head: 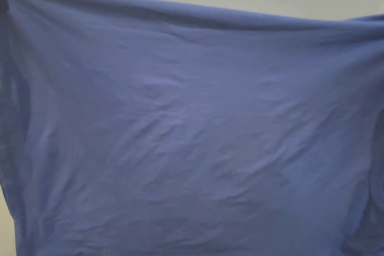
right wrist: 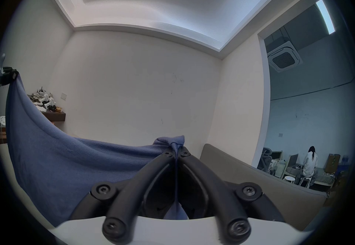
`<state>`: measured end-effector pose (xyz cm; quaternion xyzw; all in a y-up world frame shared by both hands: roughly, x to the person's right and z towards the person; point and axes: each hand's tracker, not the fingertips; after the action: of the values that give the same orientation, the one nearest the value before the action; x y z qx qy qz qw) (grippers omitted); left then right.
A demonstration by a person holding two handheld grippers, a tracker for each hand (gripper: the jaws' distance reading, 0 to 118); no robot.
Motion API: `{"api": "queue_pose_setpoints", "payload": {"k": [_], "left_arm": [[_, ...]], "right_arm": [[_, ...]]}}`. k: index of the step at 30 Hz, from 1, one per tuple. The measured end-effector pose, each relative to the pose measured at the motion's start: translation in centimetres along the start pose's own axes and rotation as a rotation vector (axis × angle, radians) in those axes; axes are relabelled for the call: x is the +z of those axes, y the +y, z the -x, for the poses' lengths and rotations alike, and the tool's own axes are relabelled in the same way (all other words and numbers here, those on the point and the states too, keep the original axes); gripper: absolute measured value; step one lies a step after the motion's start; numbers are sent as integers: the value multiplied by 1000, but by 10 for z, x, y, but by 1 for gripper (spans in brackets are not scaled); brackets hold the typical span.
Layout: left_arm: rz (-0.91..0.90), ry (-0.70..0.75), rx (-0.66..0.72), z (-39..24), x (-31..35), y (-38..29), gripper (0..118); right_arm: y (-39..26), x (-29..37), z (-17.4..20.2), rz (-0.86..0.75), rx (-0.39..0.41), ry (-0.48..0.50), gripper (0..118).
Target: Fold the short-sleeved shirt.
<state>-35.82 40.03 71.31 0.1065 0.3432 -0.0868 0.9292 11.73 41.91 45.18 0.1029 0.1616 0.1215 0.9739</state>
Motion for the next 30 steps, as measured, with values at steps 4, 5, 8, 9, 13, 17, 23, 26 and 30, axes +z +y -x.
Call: {"api": "queue_pose_setpoints", "payload": {"k": [4, 5, 8, 9, 13, 17, 23, 26, 30], "left_arm": [[13, 5, -64, -16, -39, 7, 0], [14, 7, -93, -21, -47, 7, 0], [37, -10, -89, -31, -76, 8, 0], [48, -12, -87, -34, -86, 8, 0], [102, -7, -113, -43, -141, -2, 0], [134, -4, -122, -53, -177, -5, 0], [207, -3, -100, -59, -237, -20, 0], [236, 7, -119, -67, -260, -33, 0], [268, 18, -117, -78, -285, -52, 0]], "right_arm": [[8, -44, 1, 12, -8, -14, 2], [9, -55, 2, 15, -14, -21, 2], [10, -91, 9, 15, -10, -59, 2], [9, -102, 10, 15, -5, -66, 2], [11, -147, 17, 13, 9, -83, 2], [8, -181, 28, -12, 108, -122, 2], [2, -232, 38, -4, 100, -114, 2], [0, -249, 46, 5, 106, -113, 2], [-14, -278, 64, 34, 133, -121, 2]]}}
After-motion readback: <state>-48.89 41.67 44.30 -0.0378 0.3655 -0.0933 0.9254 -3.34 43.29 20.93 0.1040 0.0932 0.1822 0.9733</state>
